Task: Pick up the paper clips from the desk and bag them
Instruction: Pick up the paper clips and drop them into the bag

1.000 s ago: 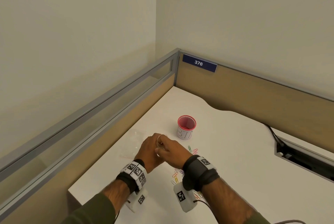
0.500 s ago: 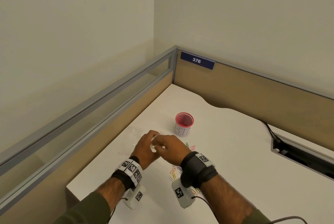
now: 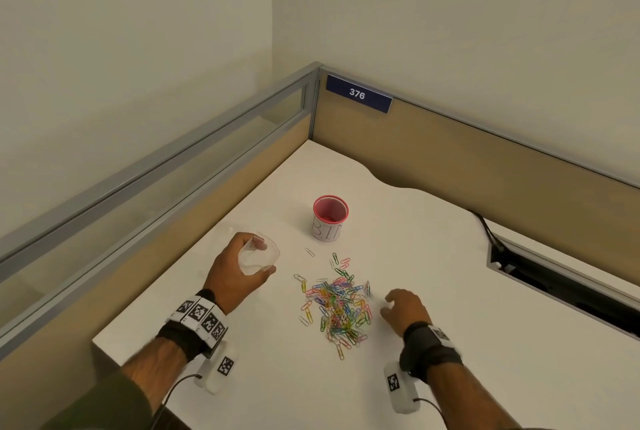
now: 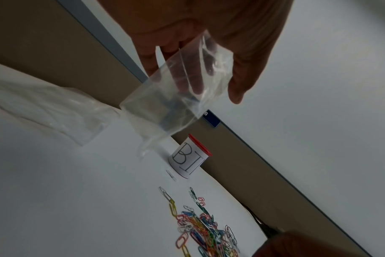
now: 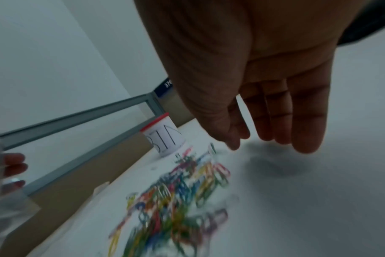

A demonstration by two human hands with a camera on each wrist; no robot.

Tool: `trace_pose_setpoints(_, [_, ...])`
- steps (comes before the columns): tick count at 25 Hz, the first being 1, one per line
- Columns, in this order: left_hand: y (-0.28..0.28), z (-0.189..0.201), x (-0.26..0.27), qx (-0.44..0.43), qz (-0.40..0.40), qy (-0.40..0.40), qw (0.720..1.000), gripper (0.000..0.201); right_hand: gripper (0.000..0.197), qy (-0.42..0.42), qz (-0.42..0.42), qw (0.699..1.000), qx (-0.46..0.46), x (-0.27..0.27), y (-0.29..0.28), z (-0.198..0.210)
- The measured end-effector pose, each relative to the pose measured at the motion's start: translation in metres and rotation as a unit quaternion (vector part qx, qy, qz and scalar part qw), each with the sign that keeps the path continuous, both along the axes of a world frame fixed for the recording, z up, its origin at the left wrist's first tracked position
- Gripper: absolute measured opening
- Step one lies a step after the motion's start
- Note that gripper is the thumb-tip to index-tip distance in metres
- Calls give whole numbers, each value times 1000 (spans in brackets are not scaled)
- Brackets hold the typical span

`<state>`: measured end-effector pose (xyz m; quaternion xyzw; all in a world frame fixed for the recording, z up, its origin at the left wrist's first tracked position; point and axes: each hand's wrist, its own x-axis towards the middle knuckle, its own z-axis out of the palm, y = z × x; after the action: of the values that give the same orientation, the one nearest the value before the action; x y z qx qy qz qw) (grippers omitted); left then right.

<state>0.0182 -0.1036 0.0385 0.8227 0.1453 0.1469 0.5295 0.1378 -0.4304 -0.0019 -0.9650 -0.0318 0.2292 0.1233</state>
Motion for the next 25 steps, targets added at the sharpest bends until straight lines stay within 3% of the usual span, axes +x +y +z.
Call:
trace_pose_setpoints(3, [-2, -3, -2, 2, -2, 8, 1000, 46, 32, -7, -21, 1000, 11, -17, 14, -16])
trace_pose_setpoints(8, [-6, -3, -1, 16, -9, 11, 1000, 48, 28, -49, 43, 996, 62, -19, 56, -9])
trace_pose_setpoints(13, [-7, -3, 0, 18, -24, 8, 1000, 50, 54, -22, 224, 974, 10, -21, 91, 2])
trace_pose_setpoints(16, [-10, -4, 2, 19, -32, 12, 999, 52, 41, -54, 299, 952, -33, -25, 107, -2])
trace_pose_setpoints(22, [-13, -7, 7, 26, -34, 20, 999, 54, 24, -87, 294, 951, -32, -20, 104, 1])
trace_pose_setpoints(25, [-15, -8, 13, 32, -37, 28, 998, 55, 20, -82, 218, 972, 21, -11, 98, 8])
